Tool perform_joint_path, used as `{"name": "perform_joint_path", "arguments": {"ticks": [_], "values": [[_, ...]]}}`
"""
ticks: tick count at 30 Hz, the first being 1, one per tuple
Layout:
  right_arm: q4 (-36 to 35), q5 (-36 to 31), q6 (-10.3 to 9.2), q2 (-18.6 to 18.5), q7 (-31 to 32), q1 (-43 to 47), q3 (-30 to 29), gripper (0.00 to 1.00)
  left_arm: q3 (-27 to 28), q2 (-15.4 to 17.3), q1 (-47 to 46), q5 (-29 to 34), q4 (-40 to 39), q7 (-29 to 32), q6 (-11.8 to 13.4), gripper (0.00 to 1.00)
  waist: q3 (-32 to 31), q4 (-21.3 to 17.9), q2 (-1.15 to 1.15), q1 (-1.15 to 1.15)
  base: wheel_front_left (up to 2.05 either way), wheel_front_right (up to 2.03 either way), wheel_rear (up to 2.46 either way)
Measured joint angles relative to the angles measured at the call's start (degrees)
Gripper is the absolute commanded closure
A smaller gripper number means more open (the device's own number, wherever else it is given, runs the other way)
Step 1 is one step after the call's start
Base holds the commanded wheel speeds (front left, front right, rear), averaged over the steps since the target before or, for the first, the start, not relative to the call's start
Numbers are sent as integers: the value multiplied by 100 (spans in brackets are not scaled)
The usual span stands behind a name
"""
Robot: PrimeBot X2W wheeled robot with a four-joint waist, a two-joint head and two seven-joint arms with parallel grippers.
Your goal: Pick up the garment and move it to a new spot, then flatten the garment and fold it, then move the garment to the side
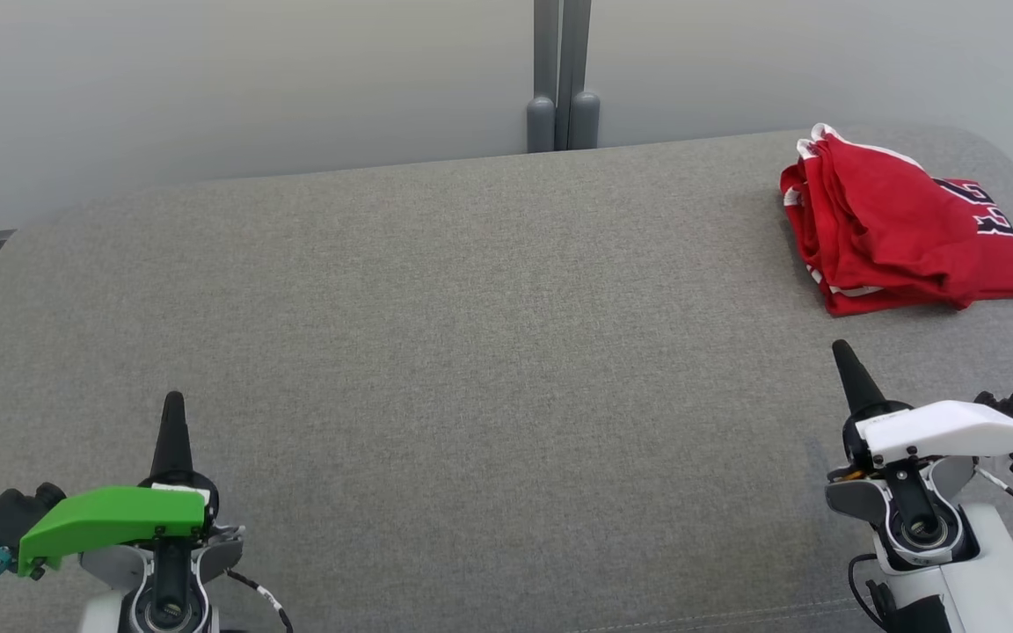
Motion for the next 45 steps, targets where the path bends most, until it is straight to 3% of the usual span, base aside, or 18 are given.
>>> {"name": "perform_joint_path", "arguments": {"ticks": [45], "values": [[470, 2071, 0, -23, 623, -648, -212, 100, 88, 9, -688, -2096, 400, 421, -69, 100, 116, 23, 0, 0, 0, 0, 0]]}}
